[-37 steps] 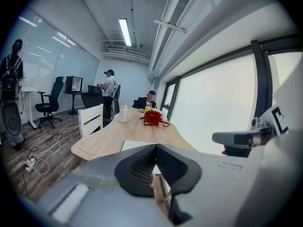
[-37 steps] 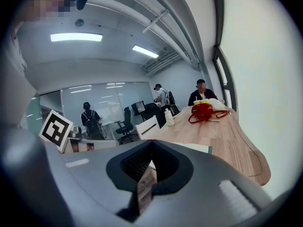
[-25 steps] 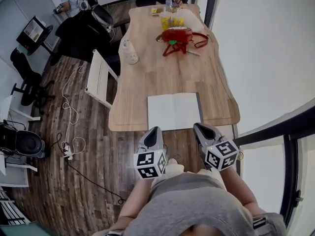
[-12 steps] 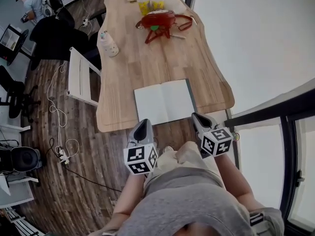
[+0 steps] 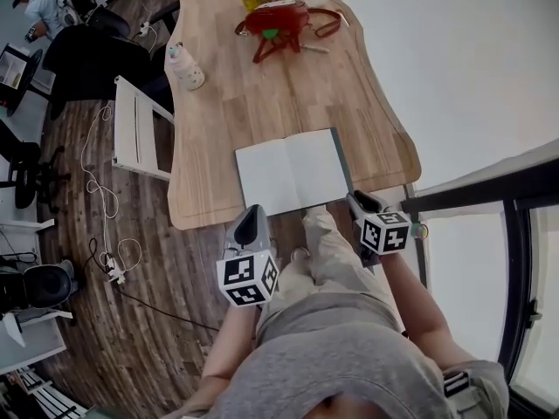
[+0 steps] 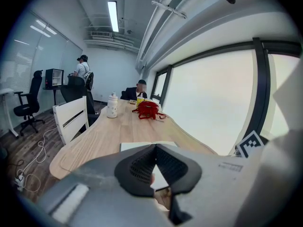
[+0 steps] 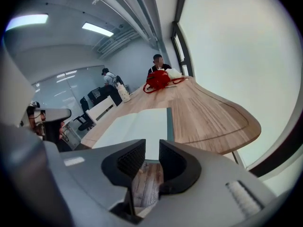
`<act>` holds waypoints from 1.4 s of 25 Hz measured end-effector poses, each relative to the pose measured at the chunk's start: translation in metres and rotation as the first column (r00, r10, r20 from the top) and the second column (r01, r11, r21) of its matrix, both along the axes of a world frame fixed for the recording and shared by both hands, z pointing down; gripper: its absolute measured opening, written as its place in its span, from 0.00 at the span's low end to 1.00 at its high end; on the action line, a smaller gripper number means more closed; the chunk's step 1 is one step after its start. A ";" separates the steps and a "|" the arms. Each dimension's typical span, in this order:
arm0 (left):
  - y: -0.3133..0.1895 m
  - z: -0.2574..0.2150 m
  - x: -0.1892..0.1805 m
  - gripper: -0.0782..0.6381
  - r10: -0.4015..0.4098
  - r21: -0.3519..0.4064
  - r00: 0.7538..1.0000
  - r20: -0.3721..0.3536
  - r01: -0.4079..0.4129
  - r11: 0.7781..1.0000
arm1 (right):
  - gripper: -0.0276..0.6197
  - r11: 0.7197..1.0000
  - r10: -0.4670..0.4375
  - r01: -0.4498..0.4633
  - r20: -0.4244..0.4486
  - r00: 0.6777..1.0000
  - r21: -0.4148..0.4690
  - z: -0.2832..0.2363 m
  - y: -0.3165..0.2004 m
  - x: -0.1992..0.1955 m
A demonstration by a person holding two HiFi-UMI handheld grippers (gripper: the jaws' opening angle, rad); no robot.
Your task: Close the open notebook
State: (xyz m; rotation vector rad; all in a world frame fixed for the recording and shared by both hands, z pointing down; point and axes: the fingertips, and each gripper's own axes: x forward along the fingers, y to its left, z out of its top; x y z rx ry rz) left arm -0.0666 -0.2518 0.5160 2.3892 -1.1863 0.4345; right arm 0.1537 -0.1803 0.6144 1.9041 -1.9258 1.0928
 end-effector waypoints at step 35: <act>0.001 0.007 0.015 0.12 0.025 -0.006 0.999 0.042 -0.025 1.000 | 0.06 0.981 0.155 -0.144 0.079 0.985 -0.129 0.049 0.011 0.021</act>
